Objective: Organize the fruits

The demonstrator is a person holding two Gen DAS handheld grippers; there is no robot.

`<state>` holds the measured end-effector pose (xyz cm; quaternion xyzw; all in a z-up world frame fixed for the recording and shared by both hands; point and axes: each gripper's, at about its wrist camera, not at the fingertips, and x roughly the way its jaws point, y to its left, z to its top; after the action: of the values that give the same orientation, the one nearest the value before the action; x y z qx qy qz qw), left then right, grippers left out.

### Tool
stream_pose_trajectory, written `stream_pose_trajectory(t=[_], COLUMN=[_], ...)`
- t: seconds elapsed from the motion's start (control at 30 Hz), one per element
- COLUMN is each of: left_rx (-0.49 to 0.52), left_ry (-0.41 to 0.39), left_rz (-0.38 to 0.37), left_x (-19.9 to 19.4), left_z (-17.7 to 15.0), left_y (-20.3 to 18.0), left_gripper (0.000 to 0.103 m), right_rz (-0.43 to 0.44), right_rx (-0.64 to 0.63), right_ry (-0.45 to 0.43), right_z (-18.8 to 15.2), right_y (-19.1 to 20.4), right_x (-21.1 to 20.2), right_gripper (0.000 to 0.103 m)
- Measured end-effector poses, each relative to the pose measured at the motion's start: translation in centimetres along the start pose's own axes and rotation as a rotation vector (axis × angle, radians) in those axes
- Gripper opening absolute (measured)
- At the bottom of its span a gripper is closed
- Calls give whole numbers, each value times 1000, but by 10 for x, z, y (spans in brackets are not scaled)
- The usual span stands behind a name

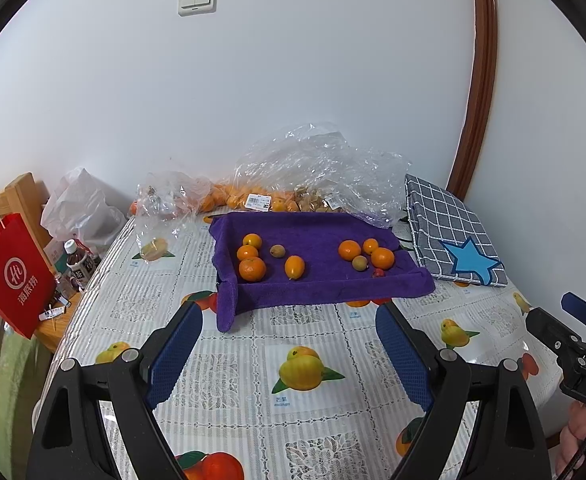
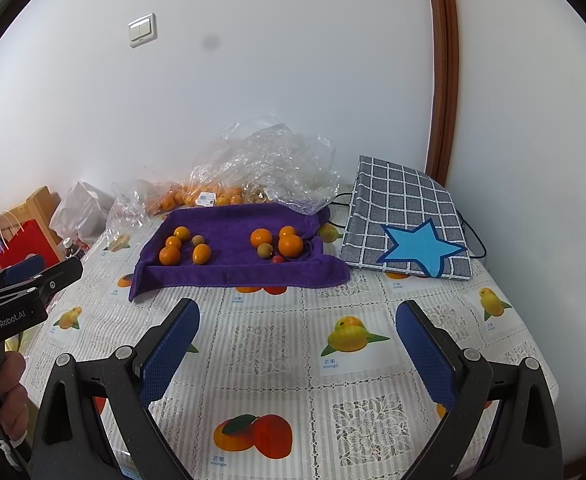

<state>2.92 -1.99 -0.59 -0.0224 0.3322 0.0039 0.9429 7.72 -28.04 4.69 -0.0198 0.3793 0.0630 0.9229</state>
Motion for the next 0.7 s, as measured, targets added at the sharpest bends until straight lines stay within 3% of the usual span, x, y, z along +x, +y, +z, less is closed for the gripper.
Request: stream_pose_trajectory(t=[0.7], left_rx=[-1], left_ry=[-2], left_rz=[2], left_x=[-1], left_z=[1], left_y=[-2], left_gripper=[88], right_rz=[-1], right_rx=[8], right_ry=[1], right_z=[-2], right_y=[1], right_x=[-1], right_gripper=[98])
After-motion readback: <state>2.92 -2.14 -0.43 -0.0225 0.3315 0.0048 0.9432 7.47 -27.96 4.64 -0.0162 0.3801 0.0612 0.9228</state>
